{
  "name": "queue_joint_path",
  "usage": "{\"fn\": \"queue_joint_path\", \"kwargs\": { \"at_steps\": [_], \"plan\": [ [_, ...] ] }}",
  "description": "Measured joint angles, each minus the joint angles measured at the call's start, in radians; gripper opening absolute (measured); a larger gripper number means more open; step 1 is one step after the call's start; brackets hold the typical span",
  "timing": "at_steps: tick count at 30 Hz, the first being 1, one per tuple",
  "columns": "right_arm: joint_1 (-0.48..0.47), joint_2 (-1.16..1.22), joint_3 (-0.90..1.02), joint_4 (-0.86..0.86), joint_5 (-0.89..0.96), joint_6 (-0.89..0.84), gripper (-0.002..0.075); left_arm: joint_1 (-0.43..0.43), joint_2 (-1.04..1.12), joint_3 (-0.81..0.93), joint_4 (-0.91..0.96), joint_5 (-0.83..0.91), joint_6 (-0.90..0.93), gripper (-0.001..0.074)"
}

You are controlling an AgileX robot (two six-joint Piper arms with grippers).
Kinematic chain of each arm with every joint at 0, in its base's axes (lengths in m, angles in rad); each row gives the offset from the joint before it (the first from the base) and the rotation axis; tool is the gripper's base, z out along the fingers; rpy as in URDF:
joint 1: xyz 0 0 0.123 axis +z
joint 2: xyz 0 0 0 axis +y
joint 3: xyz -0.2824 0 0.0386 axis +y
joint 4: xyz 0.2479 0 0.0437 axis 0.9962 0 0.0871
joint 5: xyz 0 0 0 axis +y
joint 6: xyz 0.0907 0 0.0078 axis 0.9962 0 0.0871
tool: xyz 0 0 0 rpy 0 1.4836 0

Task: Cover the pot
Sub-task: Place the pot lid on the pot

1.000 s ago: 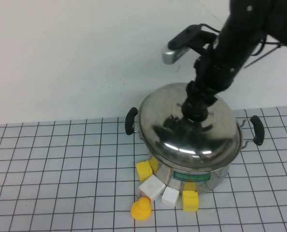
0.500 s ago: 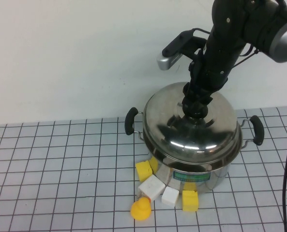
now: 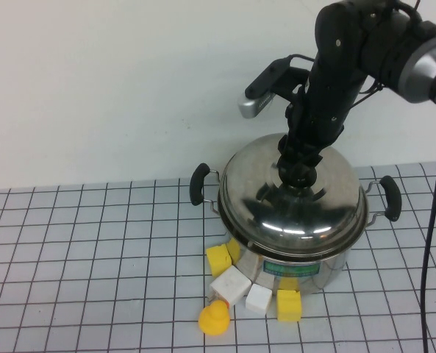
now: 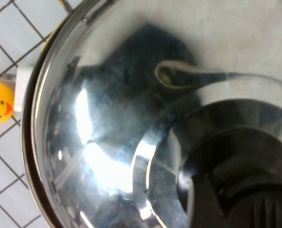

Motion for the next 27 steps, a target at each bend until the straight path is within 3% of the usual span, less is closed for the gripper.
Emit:
{"fn": "queue_joint_path", "kwargs": {
  "at_steps": [27],
  "plan": [
    [0.0,0.005,0.0,0.002,0.0,-0.023,0.0354,0.0,0.0,0.0,0.0,0.0,-0.004,-0.0003]
  ]
}}
